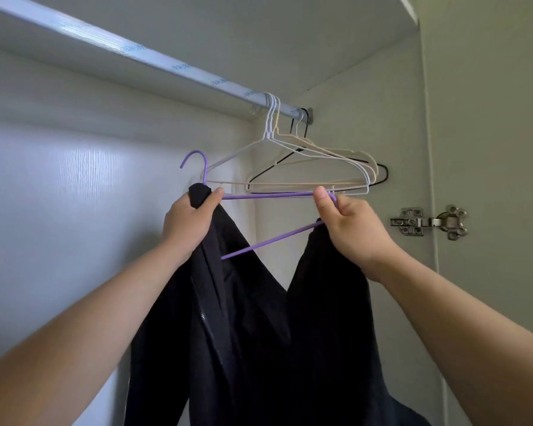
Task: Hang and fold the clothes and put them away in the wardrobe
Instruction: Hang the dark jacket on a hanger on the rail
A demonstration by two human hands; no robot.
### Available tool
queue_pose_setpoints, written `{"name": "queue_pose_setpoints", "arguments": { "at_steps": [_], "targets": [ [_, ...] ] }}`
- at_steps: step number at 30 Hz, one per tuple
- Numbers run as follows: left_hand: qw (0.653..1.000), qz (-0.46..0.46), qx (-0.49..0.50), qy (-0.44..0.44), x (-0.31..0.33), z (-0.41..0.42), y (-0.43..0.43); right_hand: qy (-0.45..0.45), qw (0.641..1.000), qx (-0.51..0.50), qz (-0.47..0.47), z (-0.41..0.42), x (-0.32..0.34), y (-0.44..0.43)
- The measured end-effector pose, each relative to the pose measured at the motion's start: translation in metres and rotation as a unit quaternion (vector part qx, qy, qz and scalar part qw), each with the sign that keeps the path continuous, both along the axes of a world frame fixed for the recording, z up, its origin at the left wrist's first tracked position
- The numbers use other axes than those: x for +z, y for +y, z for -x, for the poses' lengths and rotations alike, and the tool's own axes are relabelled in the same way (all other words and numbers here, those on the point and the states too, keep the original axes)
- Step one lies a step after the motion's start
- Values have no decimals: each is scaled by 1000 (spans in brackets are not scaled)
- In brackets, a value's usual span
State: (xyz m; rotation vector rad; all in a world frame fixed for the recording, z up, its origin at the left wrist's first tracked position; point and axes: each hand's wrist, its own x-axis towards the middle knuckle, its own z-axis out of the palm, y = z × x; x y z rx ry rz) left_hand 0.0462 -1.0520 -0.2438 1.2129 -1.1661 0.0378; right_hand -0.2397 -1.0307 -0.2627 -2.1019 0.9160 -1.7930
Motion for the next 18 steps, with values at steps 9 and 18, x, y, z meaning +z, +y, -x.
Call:
{"name": "queue_pose_setpoints", "arguments": {
  "at_steps": [9,18],
  "targets": [
    [995,-41,-72,54,18,-38,13,534,810,-219,-108,-5,34,6],
    [990,-59,-24,-126,28,-38,29,278,943,-178,-47,-44,82,10]
  ]
}}
